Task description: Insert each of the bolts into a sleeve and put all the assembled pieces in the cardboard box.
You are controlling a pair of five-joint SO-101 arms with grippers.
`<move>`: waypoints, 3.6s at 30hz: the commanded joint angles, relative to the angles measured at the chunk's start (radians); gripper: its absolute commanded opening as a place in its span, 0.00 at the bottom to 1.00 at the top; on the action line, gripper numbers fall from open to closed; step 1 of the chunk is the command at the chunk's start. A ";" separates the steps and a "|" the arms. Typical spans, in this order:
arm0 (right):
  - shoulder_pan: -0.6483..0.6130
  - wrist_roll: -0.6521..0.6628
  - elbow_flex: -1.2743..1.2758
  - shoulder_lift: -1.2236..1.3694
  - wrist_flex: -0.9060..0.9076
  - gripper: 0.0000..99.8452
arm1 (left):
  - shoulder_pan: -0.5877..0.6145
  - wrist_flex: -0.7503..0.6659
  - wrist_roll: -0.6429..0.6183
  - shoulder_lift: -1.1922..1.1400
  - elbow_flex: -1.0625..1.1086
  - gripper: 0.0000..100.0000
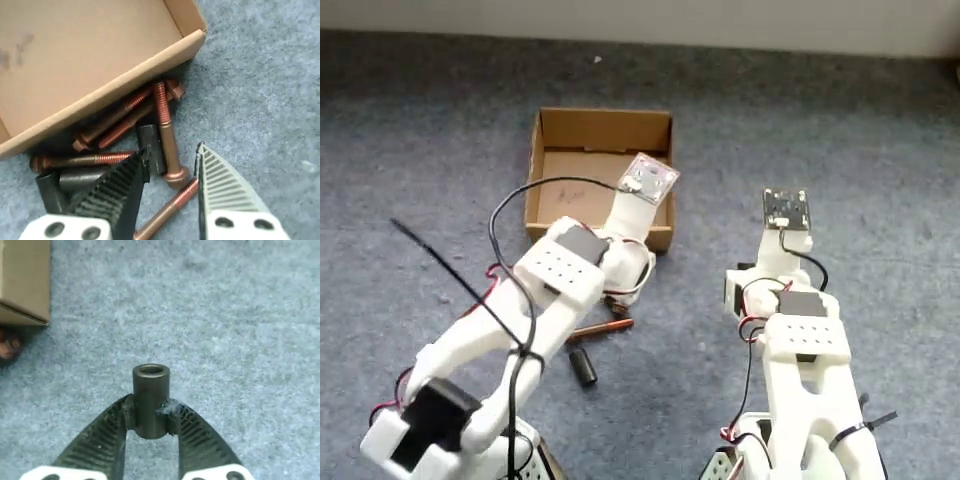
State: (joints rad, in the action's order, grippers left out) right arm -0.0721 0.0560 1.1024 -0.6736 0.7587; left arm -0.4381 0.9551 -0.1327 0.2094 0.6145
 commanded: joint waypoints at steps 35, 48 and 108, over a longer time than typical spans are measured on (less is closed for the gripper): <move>0.012 0.002 -0.013 -0.041 -0.019 0.01 | 0.025 -0.164 -0.074 0.438 0.242 0.01; 0.010 0.002 -0.013 -0.041 -0.019 0.01 | 0.246 -0.318 -0.242 0.863 0.691 0.03; 0.007 0.002 -0.010 -0.038 -0.039 0.01 | 0.206 0.290 1.359 0.521 0.240 0.18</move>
State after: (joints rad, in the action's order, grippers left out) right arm -0.0690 0.0560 1.1024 -0.6859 0.7434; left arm -0.2186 1.2958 1.1853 0.8247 0.8999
